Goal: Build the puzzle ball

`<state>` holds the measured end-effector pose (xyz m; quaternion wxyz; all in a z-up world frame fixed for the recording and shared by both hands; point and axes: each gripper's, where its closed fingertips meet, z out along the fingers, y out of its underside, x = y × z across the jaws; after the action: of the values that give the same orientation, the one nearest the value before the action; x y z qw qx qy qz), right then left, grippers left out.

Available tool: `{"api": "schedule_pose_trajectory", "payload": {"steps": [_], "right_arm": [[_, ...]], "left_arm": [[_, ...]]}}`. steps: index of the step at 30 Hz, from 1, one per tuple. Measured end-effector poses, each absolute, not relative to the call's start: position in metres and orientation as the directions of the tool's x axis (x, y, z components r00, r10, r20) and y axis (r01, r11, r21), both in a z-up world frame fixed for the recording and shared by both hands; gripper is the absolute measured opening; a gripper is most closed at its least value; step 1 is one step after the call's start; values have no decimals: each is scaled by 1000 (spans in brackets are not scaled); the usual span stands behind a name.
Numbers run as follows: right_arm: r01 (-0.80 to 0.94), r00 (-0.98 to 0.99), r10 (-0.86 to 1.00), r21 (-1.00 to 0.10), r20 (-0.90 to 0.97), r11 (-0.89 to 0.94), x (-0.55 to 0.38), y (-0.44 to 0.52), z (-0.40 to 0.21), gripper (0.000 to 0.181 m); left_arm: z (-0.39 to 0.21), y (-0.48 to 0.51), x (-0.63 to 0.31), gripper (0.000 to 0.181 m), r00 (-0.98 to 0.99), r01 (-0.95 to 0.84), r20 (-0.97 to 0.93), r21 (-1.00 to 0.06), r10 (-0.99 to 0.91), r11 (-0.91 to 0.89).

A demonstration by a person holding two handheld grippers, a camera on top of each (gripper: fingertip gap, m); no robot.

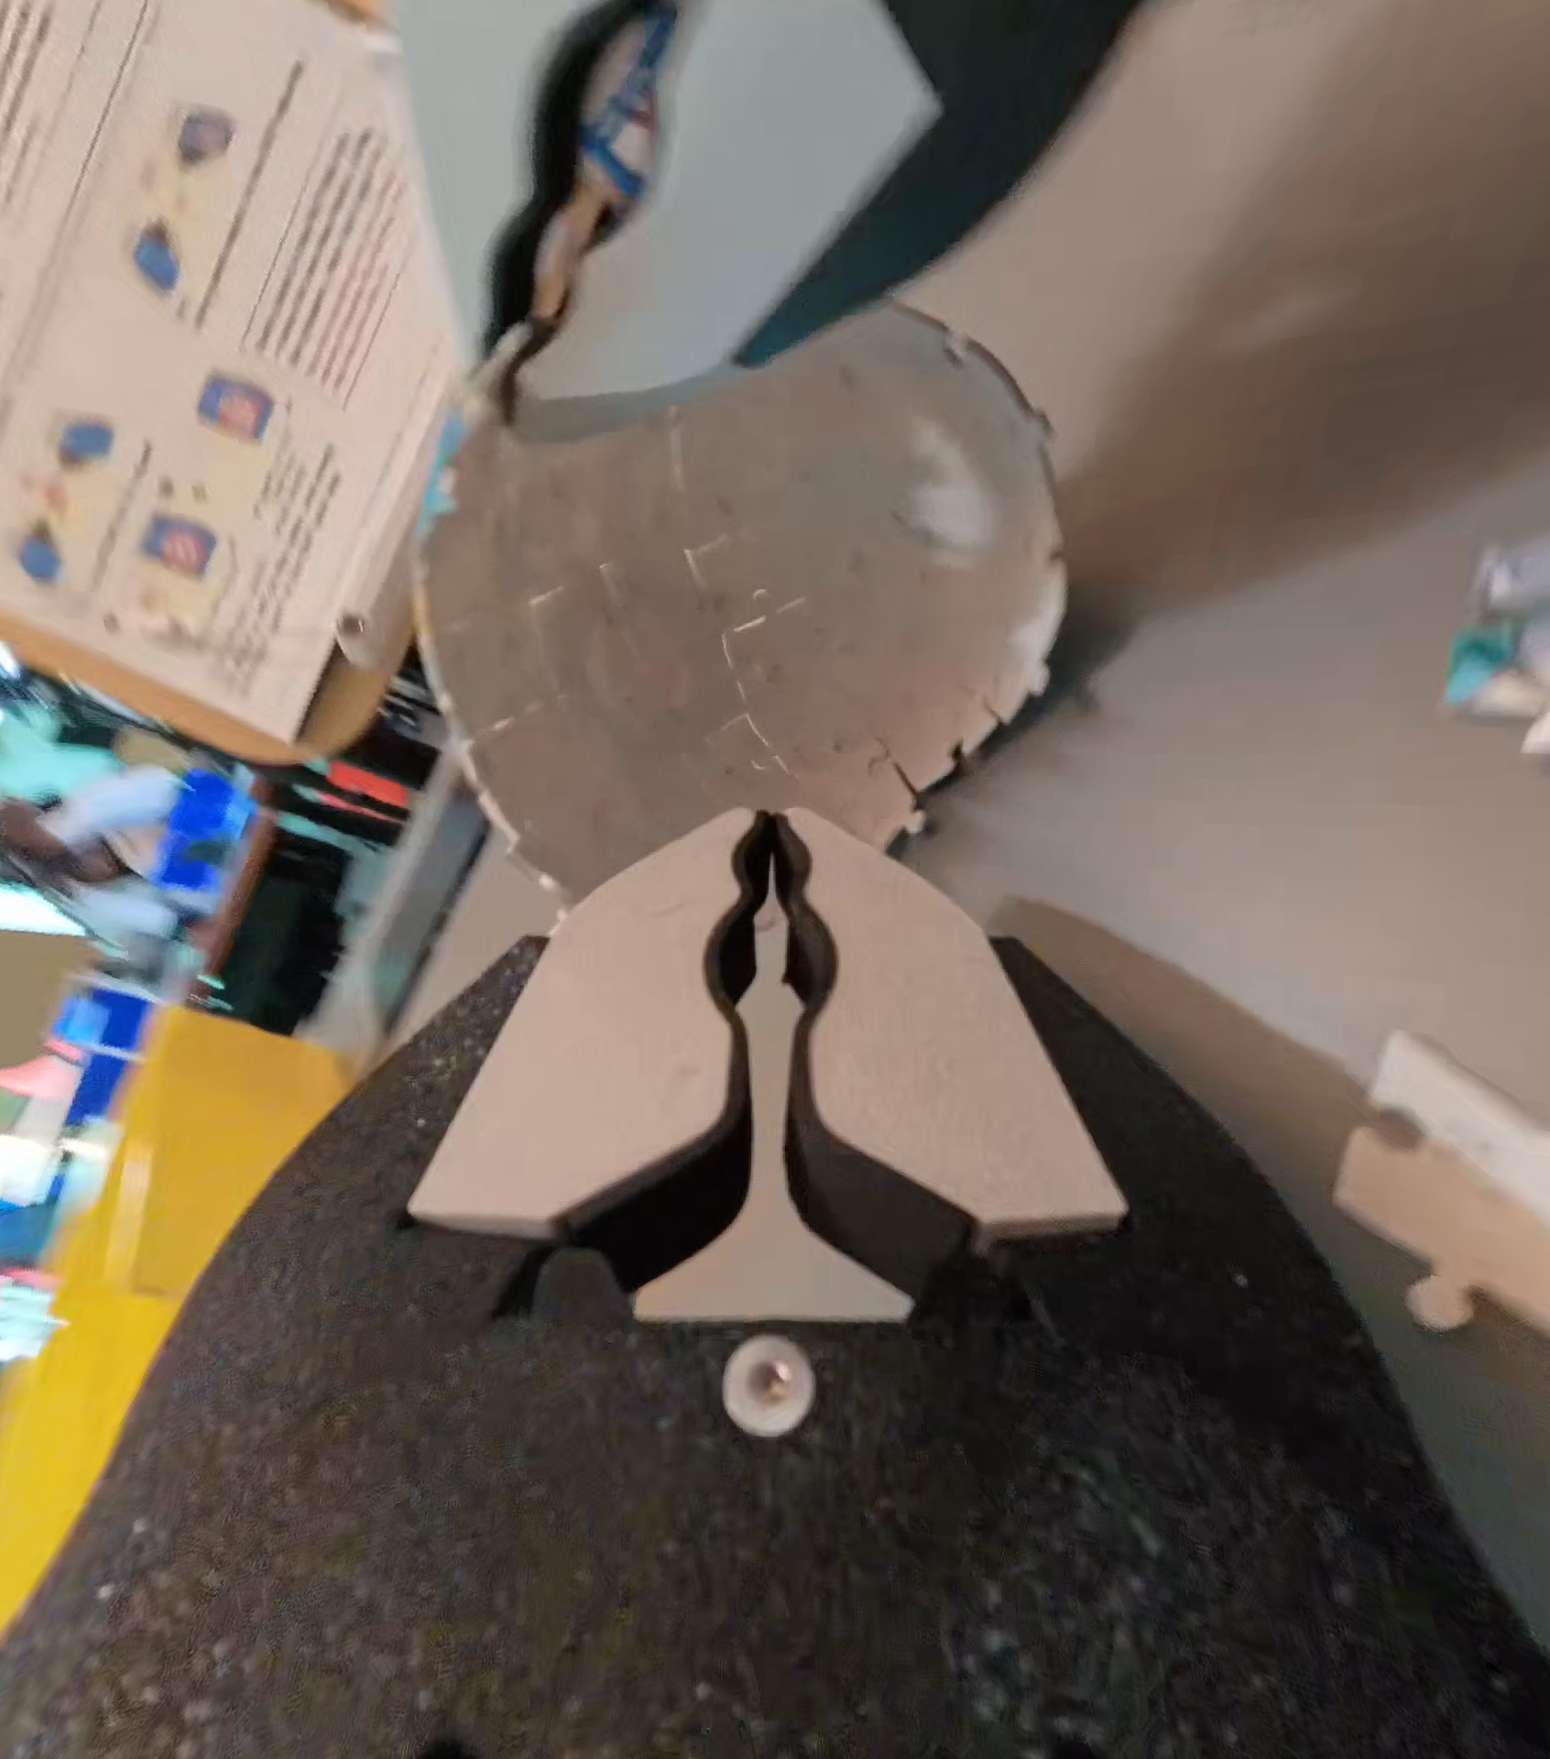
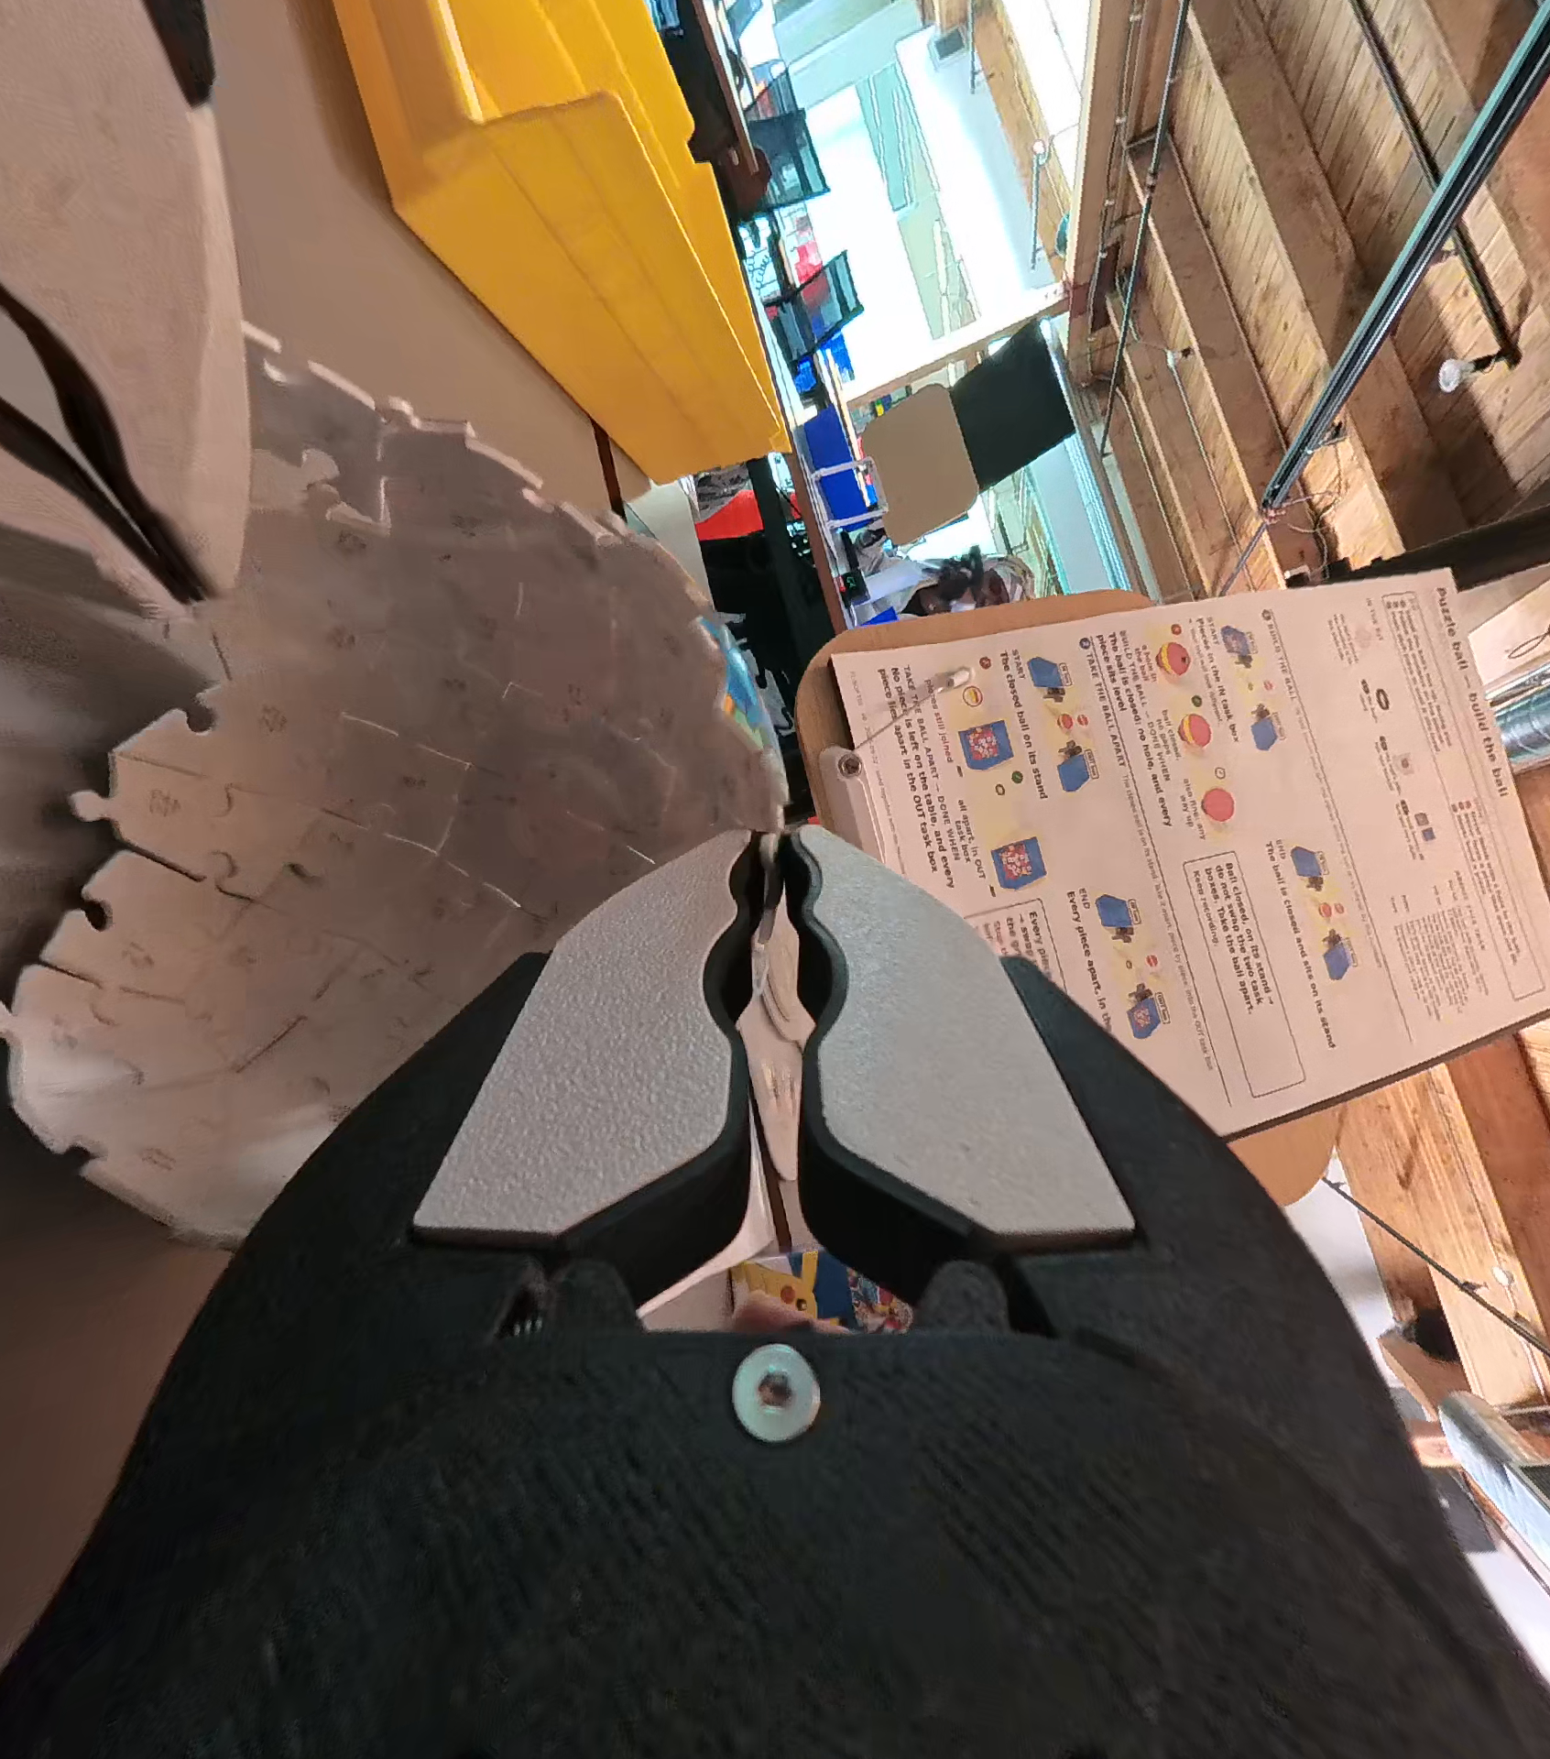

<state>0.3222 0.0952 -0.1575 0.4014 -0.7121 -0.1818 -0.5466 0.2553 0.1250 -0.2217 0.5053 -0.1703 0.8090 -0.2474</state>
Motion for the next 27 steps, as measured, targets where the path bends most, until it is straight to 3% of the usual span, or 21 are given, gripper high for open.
{"api": "schedule_pose_trajectory", "payload": {"steps": [4,6,11,13,15,22,27], "right_arm": [[699,342,-181,-378,922,-607,320,97,-157,3],[693,353,-186,-390,917,-606,320,97,-157,3],[680,380,-201,-420,903,-600,321,96,-157,3],[673,389,-215,-436,896,-597,322,96,-158,3],[669,399,-228,-452,888,-589,322,95,-158,3],[657,448,-265,-515,854,-550,321,96,-159,4],[640,481,-293,-559,827,-527,322,96,-158,4]], "left_arm": [[-218,112,250,0,-418,-244,-266,-888,-869,390],[-220,110,252,0,-350,-353,-73,-913,-934,204],[-233,111,273,10,-167,-501,174,-863,-970,-69],[-246,108,276,17,-141,-567,188,-820,-972,-77],[-254,114,281,36,-59,-603,162,-792,-985,-94],[-254,96,293,26,-111,-607,166,-792,-980,-66],[-265,110,293,18,-18,-656,41,-754,-999,-19]]}}
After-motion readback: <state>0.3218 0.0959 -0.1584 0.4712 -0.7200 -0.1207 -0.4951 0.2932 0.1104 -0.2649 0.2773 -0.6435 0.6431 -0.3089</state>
